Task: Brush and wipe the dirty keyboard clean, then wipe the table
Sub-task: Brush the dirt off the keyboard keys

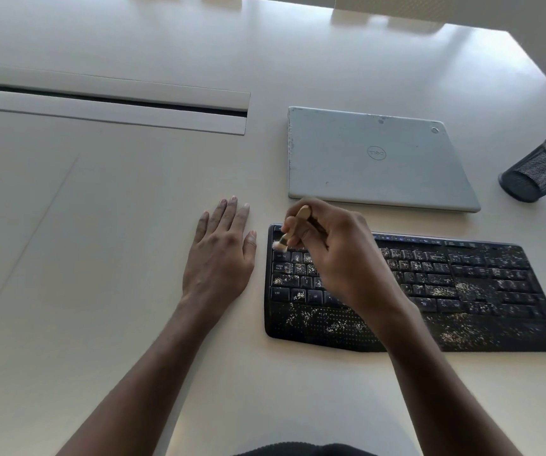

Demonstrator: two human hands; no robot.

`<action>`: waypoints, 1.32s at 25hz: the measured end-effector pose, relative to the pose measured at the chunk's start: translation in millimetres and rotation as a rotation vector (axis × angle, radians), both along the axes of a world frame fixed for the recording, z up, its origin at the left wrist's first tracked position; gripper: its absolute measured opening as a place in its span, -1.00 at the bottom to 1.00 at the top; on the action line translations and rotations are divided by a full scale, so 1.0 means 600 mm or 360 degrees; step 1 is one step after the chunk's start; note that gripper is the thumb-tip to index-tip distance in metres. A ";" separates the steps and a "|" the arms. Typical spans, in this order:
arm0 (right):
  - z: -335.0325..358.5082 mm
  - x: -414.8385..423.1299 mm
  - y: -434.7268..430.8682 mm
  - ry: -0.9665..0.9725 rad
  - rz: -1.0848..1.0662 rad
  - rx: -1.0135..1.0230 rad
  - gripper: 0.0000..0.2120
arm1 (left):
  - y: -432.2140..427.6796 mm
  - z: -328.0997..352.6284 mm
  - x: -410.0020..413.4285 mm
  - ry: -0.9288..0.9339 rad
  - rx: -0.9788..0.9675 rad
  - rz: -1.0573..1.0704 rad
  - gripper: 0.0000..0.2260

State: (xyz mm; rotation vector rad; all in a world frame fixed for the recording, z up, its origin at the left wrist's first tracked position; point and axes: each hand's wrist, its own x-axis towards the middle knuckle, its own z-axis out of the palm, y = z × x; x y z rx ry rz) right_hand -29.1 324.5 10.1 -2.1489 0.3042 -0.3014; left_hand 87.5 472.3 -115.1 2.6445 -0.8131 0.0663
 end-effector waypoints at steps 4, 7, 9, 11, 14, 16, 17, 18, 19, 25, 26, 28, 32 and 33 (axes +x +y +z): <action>0.008 -0.009 -0.013 0.0117 -0.0009 -0.0075 -0.86 | -0.001 0.002 -0.001 0.0005 -0.0007 0.0004 -0.46; 0.019 -0.011 -0.010 0.0026 -0.0012 0.0022 -0.87 | -0.001 0.003 -0.002 0.0009 -0.0007 0.0002 -0.46; 0.014 -0.004 -0.002 0.0009 0.0067 0.0040 -0.87 | -0.001 0.003 -0.002 0.0011 -0.0005 0.0004 -0.44; 0.006 0.002 0.003 0.0057 0.0147 0.0059 -0.84 | -0.001 0.003 -0.001 0.0011 -0.0007 0.0001 -0.44; 0.001 0.002 -0.001 0.0118 0.0171 -0.0033 -0.83 | -0.001 0.003 0.000 0.0000 -0.0002 0.0005 -0.44; 0.006 -0.004 -0.006 0.0140 0.0134 -0.0078 -0.82 | -0.002 0.003 -0.001 -0.0001 0.0005 0.0004 -0.44; 0.010 -0.007 -0.007 0.0133 0.0103 -0.0086 -0.82 | -0.002 0.003 -0.001 0.0003 0.0006 0.0003 -0.44; 0.015 -0.008 -0.006 0.0102 0.0070 -0.0069 -0.82 | -0.003 0.003 -0.001 0.0006 0.0007 0.0002 -0.44; 0.017 -0.009 -0.004 0.0061 0.0046 -0.0033 -0.82 | -0.003 0.003 -0.001 0.0007 0.0008 0.0002 -0.44; 0.001 -0.004 -0.002 0.0074 0.0182 -0.0110 -0.85 | -0.002 0.003 0.000 0.0002 0.0014 0.0005 -0.44; 0.002 -0.006 -0.006 0.0105 0.0159 -0.0114 -0.87 | -0.002 0.004 0.000 0.0002 0.0011 0.0007 -0.44; 0.004 -0.014 -0.010 0.0065 0.0023 -0.0088 -0.84 | -0.003 0.003 -0.001 -0.0002 0.0009 0.0012 -0.44; -0.005 -0.017 -0.002 -0.0162 -0.0261 -0.0048 -0.82 | -0.003 0.002 -0.001 -0.0008 0.0003 0.0007 -0.48; -0.009 -0.015 0.001 -0.0149 -0.0262 -0.0031 -0.82 | -0.003 0.001 -0.001 -0.0006 -0.0004 0.0007 -0.48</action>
